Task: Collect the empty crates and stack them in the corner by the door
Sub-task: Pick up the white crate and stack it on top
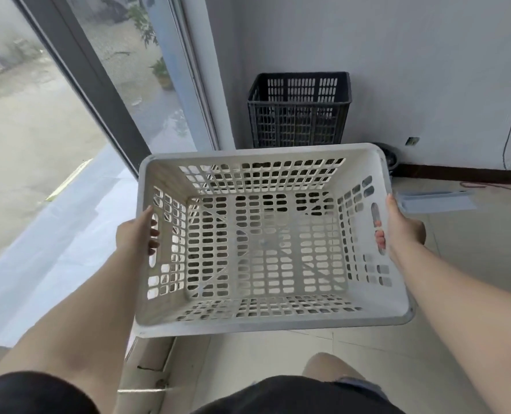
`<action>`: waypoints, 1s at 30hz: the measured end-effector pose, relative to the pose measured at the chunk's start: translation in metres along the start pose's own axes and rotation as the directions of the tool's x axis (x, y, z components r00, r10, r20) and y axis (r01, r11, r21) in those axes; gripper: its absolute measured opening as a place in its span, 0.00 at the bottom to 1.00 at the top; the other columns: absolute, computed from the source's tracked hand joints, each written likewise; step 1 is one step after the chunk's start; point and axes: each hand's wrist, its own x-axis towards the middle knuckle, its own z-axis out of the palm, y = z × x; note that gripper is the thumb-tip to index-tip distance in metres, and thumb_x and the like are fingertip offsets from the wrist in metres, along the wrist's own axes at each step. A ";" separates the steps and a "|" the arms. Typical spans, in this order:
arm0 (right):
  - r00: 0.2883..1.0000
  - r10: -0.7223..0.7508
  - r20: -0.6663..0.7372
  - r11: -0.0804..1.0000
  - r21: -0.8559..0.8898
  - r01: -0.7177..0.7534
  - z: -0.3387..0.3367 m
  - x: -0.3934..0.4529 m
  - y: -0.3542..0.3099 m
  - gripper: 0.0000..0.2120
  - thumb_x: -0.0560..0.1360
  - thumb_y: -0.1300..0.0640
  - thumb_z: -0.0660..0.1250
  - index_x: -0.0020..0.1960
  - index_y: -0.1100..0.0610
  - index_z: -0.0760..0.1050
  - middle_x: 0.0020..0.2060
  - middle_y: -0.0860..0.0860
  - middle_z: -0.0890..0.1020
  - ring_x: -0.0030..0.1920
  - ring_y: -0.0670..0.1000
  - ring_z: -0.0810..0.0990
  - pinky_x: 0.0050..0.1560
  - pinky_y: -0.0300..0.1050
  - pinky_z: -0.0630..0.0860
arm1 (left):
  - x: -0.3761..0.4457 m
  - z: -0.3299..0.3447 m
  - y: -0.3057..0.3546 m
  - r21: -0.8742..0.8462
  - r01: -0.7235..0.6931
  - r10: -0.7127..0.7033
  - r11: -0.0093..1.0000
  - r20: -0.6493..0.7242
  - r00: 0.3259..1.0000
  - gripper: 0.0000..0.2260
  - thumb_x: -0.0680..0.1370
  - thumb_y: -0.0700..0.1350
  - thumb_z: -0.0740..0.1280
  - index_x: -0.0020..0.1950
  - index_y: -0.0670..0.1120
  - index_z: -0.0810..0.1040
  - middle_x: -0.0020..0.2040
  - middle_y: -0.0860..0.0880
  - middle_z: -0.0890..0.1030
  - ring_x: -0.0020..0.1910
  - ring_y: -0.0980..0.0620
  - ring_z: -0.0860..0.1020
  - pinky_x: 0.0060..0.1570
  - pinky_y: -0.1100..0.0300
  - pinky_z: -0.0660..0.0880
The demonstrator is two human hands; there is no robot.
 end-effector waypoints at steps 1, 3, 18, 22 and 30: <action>1.000 -0.004 -0.004 1.000 0.014 0.004 0.010 0.009 -0.011 0.29 0.71 0.33 0.66 0.32 0.60 0.72 0.27 0.53 0.77 0.26 0.51 0.73 0.39 0.45 0.76 | 0.013 0.011 0.013 0.007 -0.008 0.008 1.000 0.000 1.000 0.17 0.75 0.56 0.67 0.37 0.43 0.74 0.33 0.46 0.74 0.25 0.49 0.68 0.26 0.60 0.64; 1.000 -0.019 -0.009 0.999 0.034 0.019 0.031 0.031 -0.031 0.28 0.71 0.34 0.66 0.32 0.59 0.71 0.28 0.53 0.77 0.26 0.51 0.73 0.38 0.45 0.75 | 0.037 0.036 0.036 0.024 -0.024 0.024 0.999 -0.004 1.000 0.17 0.75 0.57 0.67 0.37 0.44 0.74 0.32 0.46 0.75 0.25 0.49 0.69 0.26 0.60 0.65; 0.997 -0.079 -0.014 0.988 0.130 0.080 0.153 0.207 -0.217 0.30 0.69 0.32 0.67 0.33 0.60 0.75 0.21 0.52 0.75 0.22 0.50 0.71 0.27 0.40 0.71 | 0.186 0.226 0.212 0.010 -0.148 0.148 0.989 0.054 0.988 0.14 0.76 0.53 0.68 0.38 0.43 0.74 0.33 0.45 0.75 0.25 0.49 0.70 0.26 0.59 0.65; 0.991 -0.119 -0.061 0.980 0.152 0.127 0.182 0.239 -0.260 0.30 0.70 0.32 0.67 0.34 0.61 0.75 0.27 0.54 0.77 0.23 0.50 0.72 0.26 0.40 0.71 | 0.220 0.266 0.265 -0.003 -0.207 0.207 0.978 0.092 0.974 0.13 0.76 0.51 0.67 0.38 0.43 0.74 0.33 0.46 0.75 0.25 0.49 0.69 0.26 0.59 0.65; 0.977 -0.158 -0.142 0.971 0.156 0.180 0.250 0.290 -0.338 0.29 0.71 0.34 0.67 0.34 0.62 0.75 0.27 0.55 0.77 0.23 0.51 0.72 0.26 0.41 0.71 | 0.303 0.334 0.358 0.012 -0.291 0.285 0.957 0.168 0.944 0.12 0.76 0.50 0.66 0.39 0.42 0.74 0.34 0.46 0.75 0.25 0.49 0.69 0.26 0.60 0.65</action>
